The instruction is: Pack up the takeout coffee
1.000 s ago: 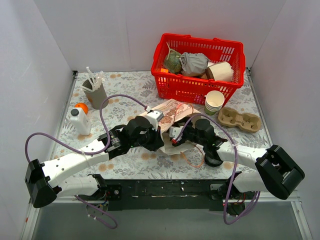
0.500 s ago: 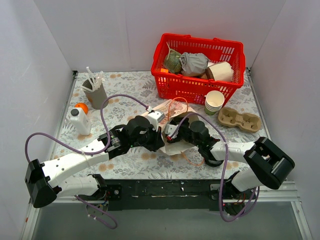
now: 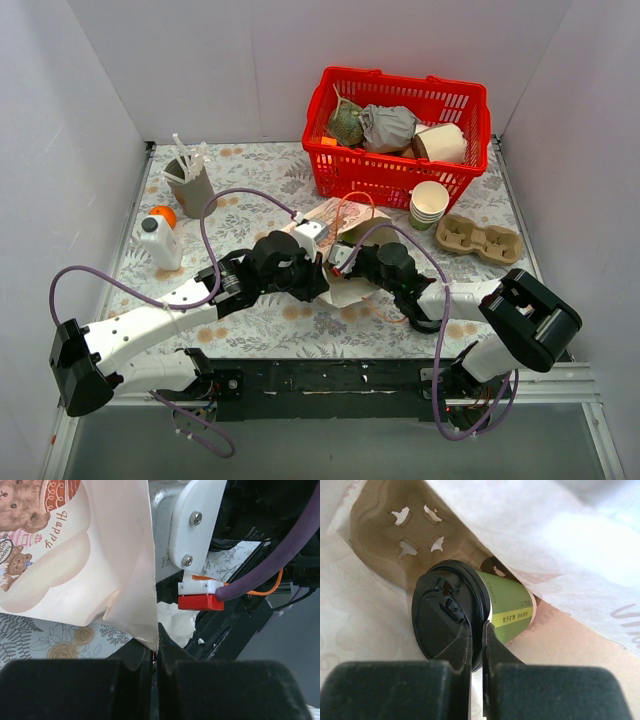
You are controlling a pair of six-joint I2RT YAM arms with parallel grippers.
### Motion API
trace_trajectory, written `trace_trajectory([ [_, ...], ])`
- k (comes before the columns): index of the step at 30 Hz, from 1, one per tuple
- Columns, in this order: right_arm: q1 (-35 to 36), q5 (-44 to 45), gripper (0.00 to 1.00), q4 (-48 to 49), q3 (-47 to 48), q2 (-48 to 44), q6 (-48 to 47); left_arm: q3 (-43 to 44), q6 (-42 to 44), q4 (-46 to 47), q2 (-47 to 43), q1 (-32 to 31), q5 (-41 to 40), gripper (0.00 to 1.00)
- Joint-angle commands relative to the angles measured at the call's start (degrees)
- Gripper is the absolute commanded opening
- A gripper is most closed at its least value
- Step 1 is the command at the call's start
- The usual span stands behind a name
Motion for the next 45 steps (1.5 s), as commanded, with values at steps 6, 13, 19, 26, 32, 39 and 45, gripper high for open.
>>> trace_trajectory([
  [6,-0.25,0.52,0.01,0.99,-2.08,-4.01,0.01,-2.19,2.27,-1.29,-2.73,-0.42,1.97,0.0],
  [13,-2.27,-17.73,0.01,-12.86,-0.86,-10.35,-3.32,-3.86,7.1,-1.64,-5.19,0.37,3.98,0.0],
  [19,-3.24,-25.14,0.01,-20.89,1.78,-12.2,-5.09,-5.36,11.41,-0.94,-6.42,1.87,8.81,0.0],
  [26,-3.59,-24.63,0.01,-15.45,4.14,-6.41,3.41,-5.62,14.49,-0.49,-3.52,2.83,14.62,0.0],
  [32,-5.43,-19.35,0.01,-5.09,3.98,-2.27,18.71,-6.67,15.11,0.21,-4.22,3.1,17.34,0.0],
  [39,-6.66,-20.92,0.01,12.13,-2.08,-0.87,22.33,-7.03,15.11,-0.32,-5.72,3.19,16.83,0.0],
  [45,-7.63,-24.52,0.01,22.59,-6.12,1.16,24.61,-7.2,14.14,-1.11,-7.38,3.45,14.28,0.0],
])
